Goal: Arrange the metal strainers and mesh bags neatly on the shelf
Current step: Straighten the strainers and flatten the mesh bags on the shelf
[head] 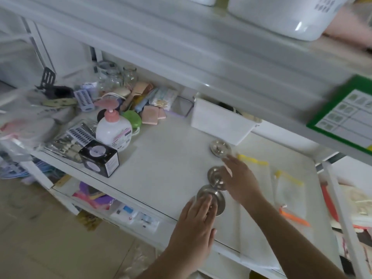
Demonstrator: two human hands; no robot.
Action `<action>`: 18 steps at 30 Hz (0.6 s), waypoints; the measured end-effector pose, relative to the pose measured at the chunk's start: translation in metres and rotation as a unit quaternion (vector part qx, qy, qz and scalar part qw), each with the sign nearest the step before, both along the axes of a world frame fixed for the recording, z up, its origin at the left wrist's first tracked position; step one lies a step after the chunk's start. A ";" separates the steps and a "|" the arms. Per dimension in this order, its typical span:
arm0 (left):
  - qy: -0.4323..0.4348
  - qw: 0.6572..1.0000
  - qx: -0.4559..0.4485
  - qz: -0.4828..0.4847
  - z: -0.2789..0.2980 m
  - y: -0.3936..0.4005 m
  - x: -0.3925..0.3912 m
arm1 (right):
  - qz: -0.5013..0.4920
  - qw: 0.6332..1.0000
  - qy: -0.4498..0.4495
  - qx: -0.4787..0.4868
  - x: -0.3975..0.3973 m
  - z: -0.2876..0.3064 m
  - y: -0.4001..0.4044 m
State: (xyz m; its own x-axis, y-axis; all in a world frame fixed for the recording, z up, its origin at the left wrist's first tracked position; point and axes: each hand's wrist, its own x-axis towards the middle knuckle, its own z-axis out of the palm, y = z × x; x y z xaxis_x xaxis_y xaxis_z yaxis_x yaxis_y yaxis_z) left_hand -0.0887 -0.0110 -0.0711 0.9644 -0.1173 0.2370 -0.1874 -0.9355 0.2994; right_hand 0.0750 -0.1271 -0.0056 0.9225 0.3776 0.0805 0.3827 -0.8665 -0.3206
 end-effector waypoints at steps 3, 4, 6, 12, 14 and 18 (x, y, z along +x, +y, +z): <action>-0.002 1.000 -0.003 0.006 -0.001 -0.002 0.000 | 0.048 0.998 -0.013 -0.024 -0.040 -0.003 -0.020; 0.000 1.000 -0.003 0.004 -0.002 -0.003 -0.001 | 0.058 0.998 0.002 -0.039 -0.045 -0.005 -0.023; 0.007 1.000 -0.002 0.002 -0.004 -0.003 -0.002 | 0.066 0.996 0.021 -0.062 -0.044 -0.009 -0.023; 0.027 1.000 -0.006 0.002 -0.007 -0.005 0.001 | 0.044 0.995 0.051 -0.076 -0.021 -0.017 0.000; 0.027 1.000 -0.009 0.006 -0.005 -0.005 0.000 | 0.045 0.995 0.046 -0.074 -0.017 -0.018 0.004; 0.027 0.999 -0.014 0.040 0.001 0.002 0.000 | 0.048 0.996 0.034 -0.063 -0.018 -0.018 0.006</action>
State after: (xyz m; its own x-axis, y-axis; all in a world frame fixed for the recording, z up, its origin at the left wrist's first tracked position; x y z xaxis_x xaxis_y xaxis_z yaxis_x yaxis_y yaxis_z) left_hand -0.0886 -0.0094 -0.0702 0.9819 -0.0339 0.1864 -0.0957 -0.9378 0.3338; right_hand 0.0574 -0.1212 -0.0234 0.8832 0.4677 -0.0352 0.4468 -0.8618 -0.2403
